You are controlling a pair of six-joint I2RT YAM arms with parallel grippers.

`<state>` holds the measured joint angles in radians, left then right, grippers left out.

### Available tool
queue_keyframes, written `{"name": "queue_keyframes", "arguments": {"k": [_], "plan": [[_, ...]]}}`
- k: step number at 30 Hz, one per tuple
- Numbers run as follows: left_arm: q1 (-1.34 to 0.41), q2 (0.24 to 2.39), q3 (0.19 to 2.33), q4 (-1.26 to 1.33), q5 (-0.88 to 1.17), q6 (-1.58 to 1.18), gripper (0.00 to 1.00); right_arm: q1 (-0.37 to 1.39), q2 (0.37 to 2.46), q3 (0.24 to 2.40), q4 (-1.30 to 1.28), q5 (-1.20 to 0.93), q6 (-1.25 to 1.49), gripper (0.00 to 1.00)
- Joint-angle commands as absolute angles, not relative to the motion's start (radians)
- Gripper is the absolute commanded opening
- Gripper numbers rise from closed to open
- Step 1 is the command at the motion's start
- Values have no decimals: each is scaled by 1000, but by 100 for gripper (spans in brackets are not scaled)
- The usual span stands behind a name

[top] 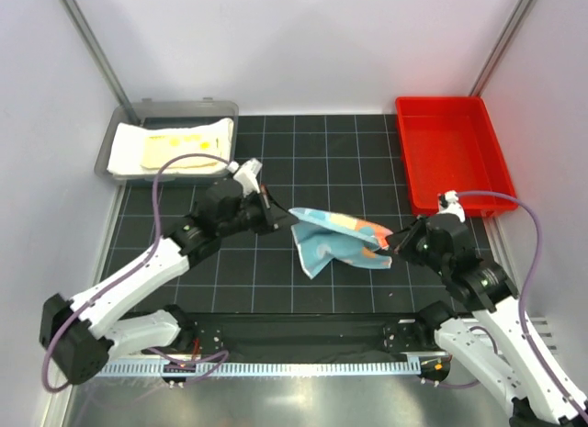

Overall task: Fold and stack the towels
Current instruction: Flatten out the crumpled towel

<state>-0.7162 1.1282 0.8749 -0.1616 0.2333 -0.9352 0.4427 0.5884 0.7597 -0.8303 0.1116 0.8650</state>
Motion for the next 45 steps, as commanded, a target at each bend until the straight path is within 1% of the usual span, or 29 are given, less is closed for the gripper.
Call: {"name": "queue_keyframes", "arguments": {"k": [1,4,5,6,7,8,9,10,11,12,13,14,15,16,18,19,20,21,22,24,25,27,28,29,31,34,36,40,45], "plan": [[-719,1080,944,-351,114,-953,0,437,555,825,-771,176,900,1],[-672,1195,1086,-362,98,-881,0,439,728,857,-516,284,862,1],[-640,1251,1218,-362,130,-865,0,428,826,968,-432,297,835,1],[-580,1358,1292,-362,144,-851,0,413,1012,1058,-407,278,757,1],[-545,1421,1369,-361,162,-836,0,394,1128,1279,-390,249,717,1],[-516,1478,1462,-362,188,-813,0,347,1222,1402,-394,221,683,1],[-491,1591,1624,-365,198,-807,0,325,1409,1527,-399,184,633,1],[-439,1641,1720,-364,218,-804,0,302,1498,1789,-413,107,603,1],[-419,1685,1803,-364,263,-808,0,284,1576,1925,-478,71,580,1],[-394,1737,1968,-365,291,-816,0,258,1660,2054,-515,52,557,1],[-364,1808,2038,-367,310,-827,0,246,1777,2171,-549,13,522,1],[-350,1837,2098,-367,327,-839,0,233,1825,2363,-607,-42,519,1],[-341,1854,2203,-367,360,-856,0,210,1851,2431,-629,-64,522,1],[-333,1865,2232,-371,367,-859,0,206,1862,2489,-646,-90,528,1],[-331,1844,2250,-377,377,-851,0,204,1817,2452,-667,-123,529,1],[-331,1823,2199,-376,390,-854,0,203,1766,2397,-660,-127,534,1],[-331,1765,2150,-371,403,-856,0,204,1656,2234,-609,-146,543,1],[-334,1719,2088,-342,428,-862,0,204,1587,2139,-585,-143,548,1],[-337,1671,1902,-312,437,-868,0,203,1524,1967,-566,-141,549,1],[-347,1516,1710,-246,442,-868,0,204,1364,1817,-574,-138,540,1],[-354,1469,1533,-235,430,-853,0,204,1317,1664,-580,-138,538,1],[-389,1323,1340,-195,413,-848,0,204,1182,1506,-592,-178,549,1],[-403,1275,1257,-180,408,-856,0,206,1139,1354,-589,-193,558,1],[-419,1199,1085,-166,393,-867,0,207,1077,1282,-594,-204,592,1],[-469,1132,930,-97,380,-905,0,218,1019,1072,-554,-279,613,1],[-547,1051,734,-81,328,-917,0,287,959,843,-555,-293,653,1],[-586,1004,639,-74,302,-936,0,358,939,758,-580,-279,667,1],[-649,893,540,-153,287,-957,0,439,780,611,-699,-203,741,1],[-658,694,515,-348,181,-1008,0,439,625,613,-811,-204,758,1]]}}
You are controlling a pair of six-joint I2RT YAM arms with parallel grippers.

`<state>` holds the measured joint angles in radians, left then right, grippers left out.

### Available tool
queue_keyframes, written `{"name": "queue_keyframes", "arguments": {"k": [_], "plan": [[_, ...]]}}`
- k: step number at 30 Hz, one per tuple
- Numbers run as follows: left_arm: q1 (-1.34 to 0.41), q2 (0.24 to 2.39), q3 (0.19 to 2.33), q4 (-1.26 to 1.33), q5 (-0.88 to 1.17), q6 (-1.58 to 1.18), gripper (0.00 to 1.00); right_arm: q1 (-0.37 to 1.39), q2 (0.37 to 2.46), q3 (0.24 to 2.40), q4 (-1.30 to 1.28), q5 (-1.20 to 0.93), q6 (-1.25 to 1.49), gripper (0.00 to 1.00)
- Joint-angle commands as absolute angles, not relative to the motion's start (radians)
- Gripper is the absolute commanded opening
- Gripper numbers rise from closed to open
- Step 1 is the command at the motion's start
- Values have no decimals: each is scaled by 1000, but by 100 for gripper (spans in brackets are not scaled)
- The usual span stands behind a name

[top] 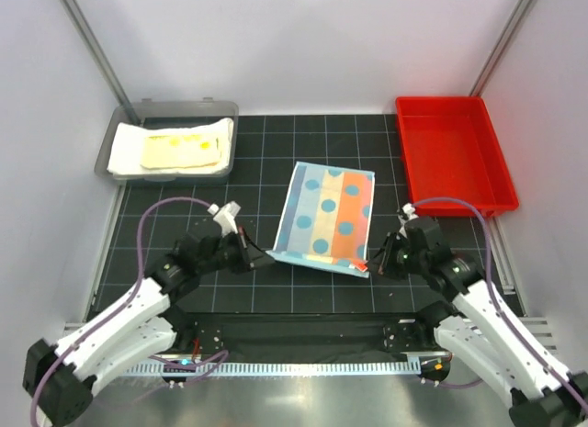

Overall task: Fold and stack the towels
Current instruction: Flatten out the crumpled towel

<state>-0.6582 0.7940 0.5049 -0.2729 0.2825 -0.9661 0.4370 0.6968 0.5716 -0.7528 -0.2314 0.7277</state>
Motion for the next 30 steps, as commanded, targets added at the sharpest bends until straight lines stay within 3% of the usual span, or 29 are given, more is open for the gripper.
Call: {"name": "queue_keyframes", "arguments": {"k": [1,6,12,18,22,30], "plan": [[-658,651,534,-368,173,-1021,0,439,612,650,-828,-207,759,1],[-658,670,701,-410,187,-1028,0,439,670,916,-779,-273,758,1],[-660,801,1081,-437,241,-969,0,439,756,1266,-713,-313,727,1],[-683,761,1203,-333,325,-1086,0,439,672,1350,-670,-333,756,1],[-703,730,1250,-305,344,-1150,0,437,554,1312,-507,-345,912,1],[-703,874,1387,-359,246,-1069,0,428,618,1314,-391,-162,902,1]]}}
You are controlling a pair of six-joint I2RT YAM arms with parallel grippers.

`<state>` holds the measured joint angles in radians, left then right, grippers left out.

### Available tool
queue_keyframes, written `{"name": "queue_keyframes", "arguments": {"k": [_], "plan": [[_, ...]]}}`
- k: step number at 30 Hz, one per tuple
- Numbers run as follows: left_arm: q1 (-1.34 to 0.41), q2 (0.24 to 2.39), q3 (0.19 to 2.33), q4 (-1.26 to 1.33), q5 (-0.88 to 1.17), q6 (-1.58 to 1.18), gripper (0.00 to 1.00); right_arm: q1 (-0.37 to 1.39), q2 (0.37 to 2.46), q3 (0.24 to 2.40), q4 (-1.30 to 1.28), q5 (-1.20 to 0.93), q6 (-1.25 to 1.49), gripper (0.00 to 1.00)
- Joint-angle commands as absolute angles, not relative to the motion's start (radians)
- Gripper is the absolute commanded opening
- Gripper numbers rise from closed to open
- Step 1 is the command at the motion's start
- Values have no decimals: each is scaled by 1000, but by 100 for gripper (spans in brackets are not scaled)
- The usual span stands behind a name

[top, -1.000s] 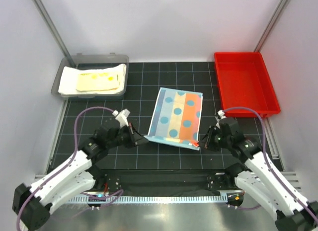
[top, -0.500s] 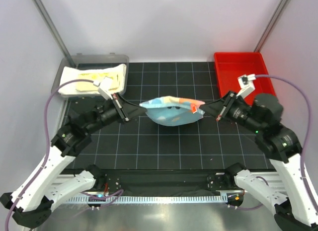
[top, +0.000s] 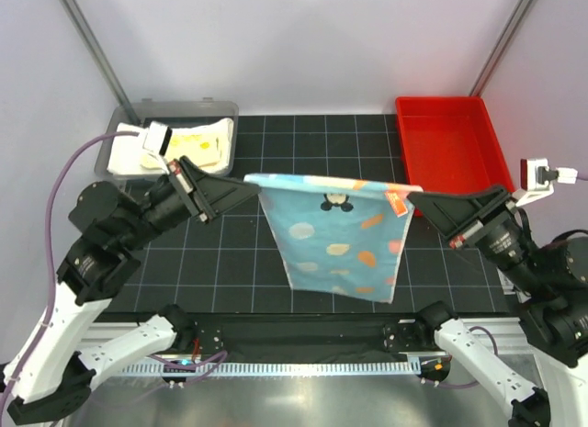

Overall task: Fold and stack the towels
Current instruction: Flatten out the crumpled towel

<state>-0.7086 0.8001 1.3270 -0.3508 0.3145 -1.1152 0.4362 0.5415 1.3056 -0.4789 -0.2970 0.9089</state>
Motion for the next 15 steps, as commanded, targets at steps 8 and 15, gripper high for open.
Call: {"name": "queue_keyframes", "arguments": {"k": [8,15], "plan": [[-556,1222,1563,-482,156,-888,0,417,978,1325,-345,-5,715,1],[-305,1581,1580,-191,415,-897,0,186,1446,1470,-97,-290,769,1]]}}
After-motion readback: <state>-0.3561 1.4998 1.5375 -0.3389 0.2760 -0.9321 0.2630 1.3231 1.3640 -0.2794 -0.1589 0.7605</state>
